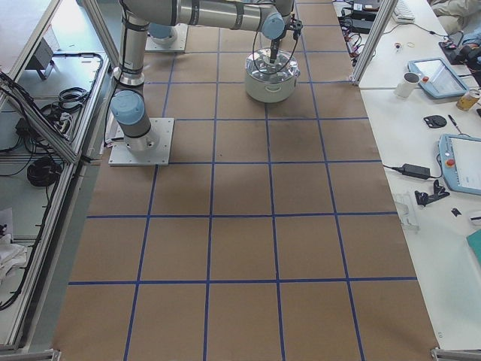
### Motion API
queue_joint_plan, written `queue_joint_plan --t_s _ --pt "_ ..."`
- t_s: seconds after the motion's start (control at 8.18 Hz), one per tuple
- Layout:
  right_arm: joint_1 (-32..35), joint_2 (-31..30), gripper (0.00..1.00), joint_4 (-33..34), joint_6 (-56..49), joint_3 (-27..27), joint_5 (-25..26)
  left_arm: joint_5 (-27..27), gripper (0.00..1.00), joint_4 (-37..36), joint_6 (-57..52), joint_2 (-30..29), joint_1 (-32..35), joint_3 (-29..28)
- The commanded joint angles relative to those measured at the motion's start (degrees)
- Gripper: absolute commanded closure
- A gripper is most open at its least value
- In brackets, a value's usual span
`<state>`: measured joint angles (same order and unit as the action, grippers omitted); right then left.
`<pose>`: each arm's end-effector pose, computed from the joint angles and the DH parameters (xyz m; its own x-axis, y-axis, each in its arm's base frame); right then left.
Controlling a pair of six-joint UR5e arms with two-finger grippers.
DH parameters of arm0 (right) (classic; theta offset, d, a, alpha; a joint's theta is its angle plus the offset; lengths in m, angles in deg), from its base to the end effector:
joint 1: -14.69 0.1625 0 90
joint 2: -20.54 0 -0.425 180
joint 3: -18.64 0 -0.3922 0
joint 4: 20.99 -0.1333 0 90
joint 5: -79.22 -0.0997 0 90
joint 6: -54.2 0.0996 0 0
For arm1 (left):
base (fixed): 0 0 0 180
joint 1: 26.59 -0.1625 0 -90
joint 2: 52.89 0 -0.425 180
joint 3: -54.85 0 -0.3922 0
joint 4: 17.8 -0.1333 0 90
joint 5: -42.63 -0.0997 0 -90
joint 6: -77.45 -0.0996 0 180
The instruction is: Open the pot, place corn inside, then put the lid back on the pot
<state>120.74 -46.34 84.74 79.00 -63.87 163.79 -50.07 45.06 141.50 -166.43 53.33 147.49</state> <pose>0.3153 -0.5799 0.3487 -0.9844 0.1531 -0.0866 0.1503 0.9879 0.0381 -0.0176 -0.6360 0.2813 -0.2729 -0.9620 -0.0055 -0.9608 0.2729 -0.0497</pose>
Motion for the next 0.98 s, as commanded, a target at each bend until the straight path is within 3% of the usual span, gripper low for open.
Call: queue_joint_plan --t_s 0.0,0.37,0.61,0.73,0.86 --pt "0.0 -0.2 0.71 -0.4 0.0 0.0 0.4 -3.2 0.0 -0.1 -0.1 -2.9 -0.1 0.0" --pt "0.0 -0.3 0.83 -0.9 -0.2 0.8 0.3 -4.7 0.0 -0.2 0.6 -4.3 -0.2 -0.4" --pt "-0.1 -0.7 0.84 -4.2 -1.1 3.6 0.4 -4.3 0.0 -0.3 1.1 -4.4 -0.3 -0.6" --pt "-1.1 -0.8 0.84 -7.7 -3.8 5.7 1.2 -4.2 0.0 -0.4 1.1 -4.8 -0.5 -0.7" --pt "-2.1 -2.4 0.84 -9.0 -6.0 5.7 5.6 -4.2 0.0 -0.9 1.0 -5.4 -1.2 -0.4"
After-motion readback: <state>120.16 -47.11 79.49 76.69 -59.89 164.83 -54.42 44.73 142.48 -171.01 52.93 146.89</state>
